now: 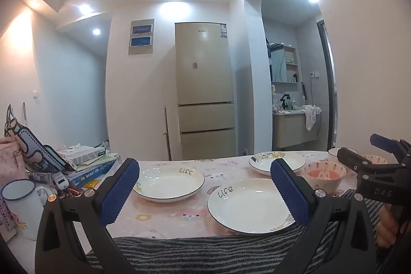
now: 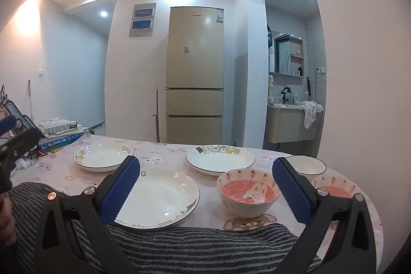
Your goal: Organize plates and bowls
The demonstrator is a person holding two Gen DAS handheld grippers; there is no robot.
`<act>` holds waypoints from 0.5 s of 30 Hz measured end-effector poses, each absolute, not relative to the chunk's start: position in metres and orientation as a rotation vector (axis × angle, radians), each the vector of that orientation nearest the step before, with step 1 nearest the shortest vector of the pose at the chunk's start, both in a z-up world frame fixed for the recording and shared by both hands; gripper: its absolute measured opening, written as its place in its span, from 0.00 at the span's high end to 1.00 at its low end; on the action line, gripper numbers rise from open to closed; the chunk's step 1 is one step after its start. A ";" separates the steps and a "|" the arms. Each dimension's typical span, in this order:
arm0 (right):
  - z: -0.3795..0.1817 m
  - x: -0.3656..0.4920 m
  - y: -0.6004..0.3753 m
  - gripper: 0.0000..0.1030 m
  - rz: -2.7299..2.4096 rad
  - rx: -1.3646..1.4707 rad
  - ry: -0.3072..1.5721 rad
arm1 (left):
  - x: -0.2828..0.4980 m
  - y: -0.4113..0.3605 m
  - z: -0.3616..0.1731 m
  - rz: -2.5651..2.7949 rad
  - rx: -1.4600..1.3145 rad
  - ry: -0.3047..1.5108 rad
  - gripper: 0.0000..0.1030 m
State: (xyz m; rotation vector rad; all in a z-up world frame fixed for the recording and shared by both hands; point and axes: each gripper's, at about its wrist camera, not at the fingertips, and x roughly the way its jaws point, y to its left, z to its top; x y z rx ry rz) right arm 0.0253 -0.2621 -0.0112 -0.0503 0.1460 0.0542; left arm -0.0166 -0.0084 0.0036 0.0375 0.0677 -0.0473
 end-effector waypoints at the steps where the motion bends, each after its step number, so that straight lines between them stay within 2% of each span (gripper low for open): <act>1: -0.011 0.024 -0.261 0.00 0.054 -0.052 0.142 | -0.016 -0.006 0.004 -0.059 0.030 0.069 0.00; 15: -0.013 0.026 -0.252 0.02 0.082 -0.081 0.160 | -0.020 -0.006 0.003 -0.067 0.025 0.064 0.00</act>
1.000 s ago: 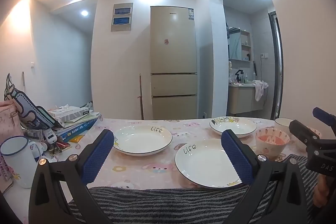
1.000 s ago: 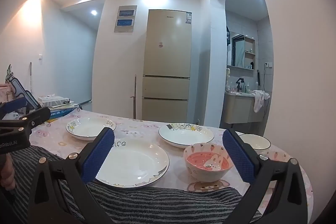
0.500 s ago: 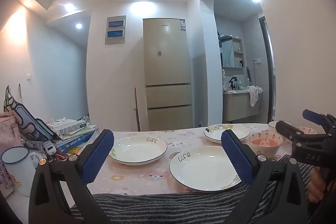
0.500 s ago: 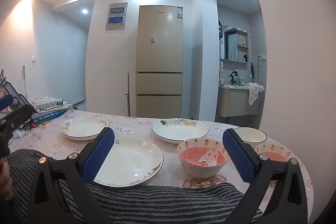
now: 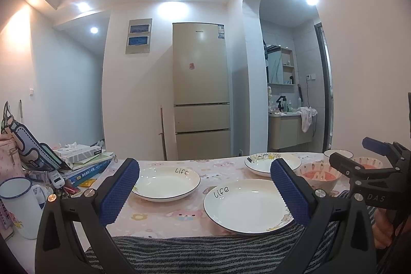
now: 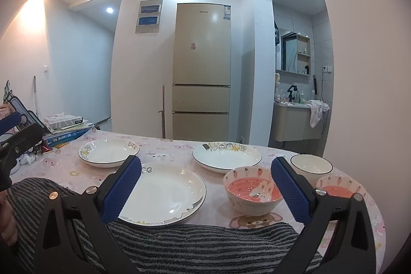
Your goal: Organize plates and bowls
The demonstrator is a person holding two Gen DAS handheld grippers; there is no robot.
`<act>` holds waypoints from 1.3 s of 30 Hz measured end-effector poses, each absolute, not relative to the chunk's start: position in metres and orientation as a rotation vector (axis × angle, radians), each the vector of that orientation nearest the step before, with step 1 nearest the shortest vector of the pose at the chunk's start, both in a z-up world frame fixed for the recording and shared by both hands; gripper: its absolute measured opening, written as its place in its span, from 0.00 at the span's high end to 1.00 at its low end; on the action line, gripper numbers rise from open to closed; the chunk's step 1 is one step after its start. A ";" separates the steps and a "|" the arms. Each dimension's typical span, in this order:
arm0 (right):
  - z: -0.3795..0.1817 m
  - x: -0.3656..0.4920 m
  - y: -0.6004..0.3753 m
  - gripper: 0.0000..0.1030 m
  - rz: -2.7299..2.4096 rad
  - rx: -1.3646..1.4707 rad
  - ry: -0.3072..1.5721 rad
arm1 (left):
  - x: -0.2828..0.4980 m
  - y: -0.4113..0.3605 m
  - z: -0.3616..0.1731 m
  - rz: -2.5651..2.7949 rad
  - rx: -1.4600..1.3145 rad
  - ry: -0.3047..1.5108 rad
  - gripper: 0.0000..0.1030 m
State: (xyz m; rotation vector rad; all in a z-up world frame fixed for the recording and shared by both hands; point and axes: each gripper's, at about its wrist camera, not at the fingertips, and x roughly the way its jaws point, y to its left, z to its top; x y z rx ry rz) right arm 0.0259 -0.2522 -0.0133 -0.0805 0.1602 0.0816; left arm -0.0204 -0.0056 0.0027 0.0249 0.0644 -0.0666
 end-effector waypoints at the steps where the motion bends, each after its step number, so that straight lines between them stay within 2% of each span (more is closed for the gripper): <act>1: -0.013 0.025 -0.253 0.02 0.079 -0.079 0.157 | -0.019 -0.005 0.003 -0.065 0.026 0.071 0.00; 39: -0.014 0.029 -0.257 0.00 0.056 -0.060 0.181 | -0.011 -0.002 0.002 -0.054 0.002 0.113 0.00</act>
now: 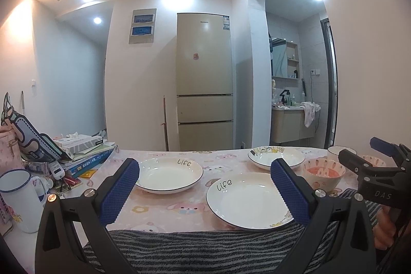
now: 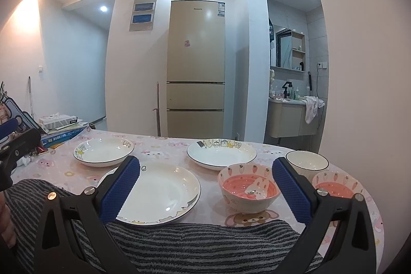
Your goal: Organize plates and bowls
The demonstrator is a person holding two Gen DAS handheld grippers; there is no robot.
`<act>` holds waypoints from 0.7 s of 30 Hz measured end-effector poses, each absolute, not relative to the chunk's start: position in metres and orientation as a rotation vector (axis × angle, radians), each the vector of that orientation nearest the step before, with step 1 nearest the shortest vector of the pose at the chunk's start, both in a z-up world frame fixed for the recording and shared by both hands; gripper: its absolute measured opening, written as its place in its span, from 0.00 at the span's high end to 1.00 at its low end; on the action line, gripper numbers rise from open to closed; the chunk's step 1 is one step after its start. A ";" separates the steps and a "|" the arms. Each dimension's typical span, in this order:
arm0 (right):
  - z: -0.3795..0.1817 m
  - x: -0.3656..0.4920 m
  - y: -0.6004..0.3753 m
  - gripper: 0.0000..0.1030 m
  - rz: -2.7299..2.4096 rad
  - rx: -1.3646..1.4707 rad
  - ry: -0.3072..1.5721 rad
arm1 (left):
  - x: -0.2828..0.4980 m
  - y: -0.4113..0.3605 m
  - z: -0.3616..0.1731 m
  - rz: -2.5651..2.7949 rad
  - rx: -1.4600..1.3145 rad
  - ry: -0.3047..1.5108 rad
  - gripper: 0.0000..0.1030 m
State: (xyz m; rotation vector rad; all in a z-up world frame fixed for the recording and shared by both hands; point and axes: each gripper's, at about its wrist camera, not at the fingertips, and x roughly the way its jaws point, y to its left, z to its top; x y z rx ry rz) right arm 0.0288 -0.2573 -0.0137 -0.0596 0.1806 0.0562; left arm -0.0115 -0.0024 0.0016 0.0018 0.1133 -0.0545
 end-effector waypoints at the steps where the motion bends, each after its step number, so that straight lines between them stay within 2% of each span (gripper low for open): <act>1: -0.013 0.028 -0.258 0.00 0.056 -0.057 0.175 | -0.011 -0.003 0.001 -0.057 -0.002 0.112 0.00; 21: -0.008 0.024 -0.264 0.00 0.063 -0.026 0.154 | -0.010 0.002 0.000 -0.061 -0.008 0.134 0.00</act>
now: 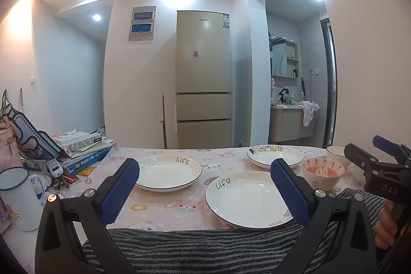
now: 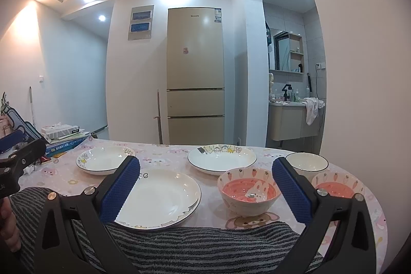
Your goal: Organize plates and bowls
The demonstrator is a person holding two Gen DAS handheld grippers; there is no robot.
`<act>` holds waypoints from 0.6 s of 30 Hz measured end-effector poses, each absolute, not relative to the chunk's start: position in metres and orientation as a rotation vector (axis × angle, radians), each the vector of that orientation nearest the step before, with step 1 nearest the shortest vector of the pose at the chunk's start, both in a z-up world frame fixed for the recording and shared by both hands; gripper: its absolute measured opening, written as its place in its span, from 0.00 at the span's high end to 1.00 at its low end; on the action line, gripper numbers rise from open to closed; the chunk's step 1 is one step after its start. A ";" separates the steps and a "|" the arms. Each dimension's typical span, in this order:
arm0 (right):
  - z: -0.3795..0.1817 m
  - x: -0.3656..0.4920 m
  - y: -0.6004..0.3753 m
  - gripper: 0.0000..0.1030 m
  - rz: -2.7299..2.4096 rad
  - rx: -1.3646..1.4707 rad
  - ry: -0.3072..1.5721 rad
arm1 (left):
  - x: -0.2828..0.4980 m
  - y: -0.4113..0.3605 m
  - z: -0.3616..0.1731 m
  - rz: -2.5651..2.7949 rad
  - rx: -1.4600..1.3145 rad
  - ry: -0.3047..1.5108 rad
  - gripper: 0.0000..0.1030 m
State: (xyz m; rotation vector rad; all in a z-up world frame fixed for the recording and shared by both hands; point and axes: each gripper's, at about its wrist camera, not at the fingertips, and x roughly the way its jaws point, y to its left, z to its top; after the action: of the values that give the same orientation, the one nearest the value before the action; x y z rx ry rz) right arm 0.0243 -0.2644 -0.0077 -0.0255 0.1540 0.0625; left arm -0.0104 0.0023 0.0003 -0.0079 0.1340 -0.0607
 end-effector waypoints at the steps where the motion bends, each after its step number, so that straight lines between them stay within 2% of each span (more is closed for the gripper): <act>1: -0.008 0.024 -0.264 0.00 0.062 -0.026 0.155 | -0.011 0.002 0.000 -0.061 -0.008 0.134 0.00; 18: -0.008 0.020 -0.266 0.00 0.065 -0.014 0.130 | -0.012 0.003 0.003 -0.059 -0.008 0.145 0.00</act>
State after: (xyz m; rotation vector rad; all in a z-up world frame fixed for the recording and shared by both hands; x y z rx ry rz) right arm 0.0201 -0.2656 -0.0079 -0.0140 0.1296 0.0649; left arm -0.0117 0.0034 0.0032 -0.0075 0.1450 -0.0591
